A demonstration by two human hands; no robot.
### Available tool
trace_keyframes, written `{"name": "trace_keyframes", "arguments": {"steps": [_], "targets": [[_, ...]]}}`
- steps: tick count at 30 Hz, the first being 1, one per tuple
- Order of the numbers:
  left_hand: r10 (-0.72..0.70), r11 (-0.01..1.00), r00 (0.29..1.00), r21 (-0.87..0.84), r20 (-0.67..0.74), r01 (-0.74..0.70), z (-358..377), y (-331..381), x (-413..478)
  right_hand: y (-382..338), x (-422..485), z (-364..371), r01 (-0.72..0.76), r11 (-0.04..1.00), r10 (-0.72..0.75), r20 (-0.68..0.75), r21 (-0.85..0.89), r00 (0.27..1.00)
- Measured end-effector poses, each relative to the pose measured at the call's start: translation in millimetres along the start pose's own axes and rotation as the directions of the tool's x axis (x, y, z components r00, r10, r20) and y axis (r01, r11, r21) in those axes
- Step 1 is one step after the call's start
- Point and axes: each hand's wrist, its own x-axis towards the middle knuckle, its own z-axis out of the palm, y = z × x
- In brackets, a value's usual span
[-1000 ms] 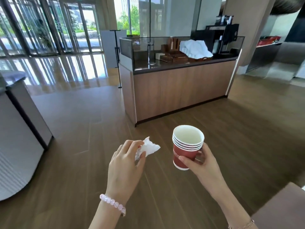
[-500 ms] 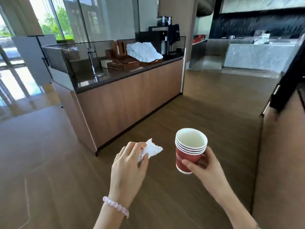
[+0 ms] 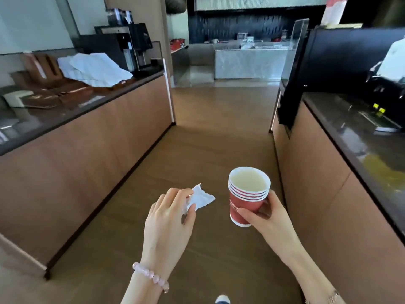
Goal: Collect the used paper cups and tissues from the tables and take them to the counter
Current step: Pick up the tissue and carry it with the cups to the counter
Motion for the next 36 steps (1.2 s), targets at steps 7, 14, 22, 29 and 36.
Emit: {"name": "trace_keyframes", "arguments": {"steps": [7,14,22,29,36], "targets": [[0.100,0.991,0.993,-0.094,0.061,-0.094,91,-8,123,16,120,-24,0.015,1.000,-0.013,-0.161,0.011,0.987],[0.234,0.954,0.966,-0.219,0.113,-0.205,183,17,219,27,205,-72,-0.016,1.000,0.016,-0.303,0.002,0.953],[0.468,0.822,0.862,-0.453,0.193,-0.345,285,78,283,36,228,-142,-0.046,0.999,0.054,-0.574,0.028,0.817],[0.712,0.601,0.673,-0.669,0.200,-0.437,369,156,310,42,227,-190,-0.081,0.996,0.085,-0.813,0.046,0.576],[0.893,0.345,0.427,-0.829,0.145,-0.440,426,236,328,45,221,-223,-0.150,0.989,0.050,-0.974,0.017,0.219]]}}
